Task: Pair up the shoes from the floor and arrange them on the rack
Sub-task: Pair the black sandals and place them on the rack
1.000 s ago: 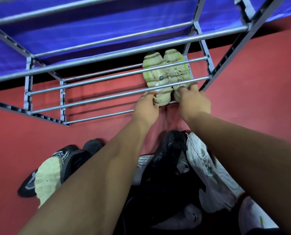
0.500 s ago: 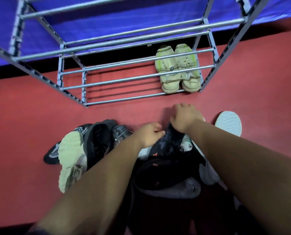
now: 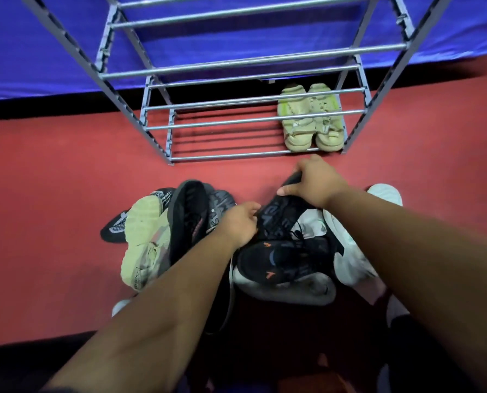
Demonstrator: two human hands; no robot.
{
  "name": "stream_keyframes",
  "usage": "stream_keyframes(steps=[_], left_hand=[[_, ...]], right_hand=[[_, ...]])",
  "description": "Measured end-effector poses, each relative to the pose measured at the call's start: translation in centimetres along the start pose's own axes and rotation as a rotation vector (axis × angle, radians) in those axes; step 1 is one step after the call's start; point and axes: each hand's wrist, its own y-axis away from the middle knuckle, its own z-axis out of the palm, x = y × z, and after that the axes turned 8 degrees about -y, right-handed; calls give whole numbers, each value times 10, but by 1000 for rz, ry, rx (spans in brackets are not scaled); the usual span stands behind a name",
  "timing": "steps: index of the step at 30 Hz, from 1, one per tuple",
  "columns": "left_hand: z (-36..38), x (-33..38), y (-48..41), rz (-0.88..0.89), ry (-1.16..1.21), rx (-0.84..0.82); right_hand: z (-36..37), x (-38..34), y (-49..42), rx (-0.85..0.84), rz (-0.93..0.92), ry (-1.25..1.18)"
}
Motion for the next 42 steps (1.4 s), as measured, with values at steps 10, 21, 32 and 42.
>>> stream_keyframes(steps=[10,21,32,42], left_hand=[[-18,-29,39,-64,-238,-372],[-15,-22,32,-108,221,53],[-52,-18,13,-1,324,280],[52,-2,60,-233,-704,-21]], right_hand=[[-9,-13,27,306,247,-184],[-7,8,50,276,527,-373],[39,18,60,-194,469,149],[56,13,69,-296,398,515]])
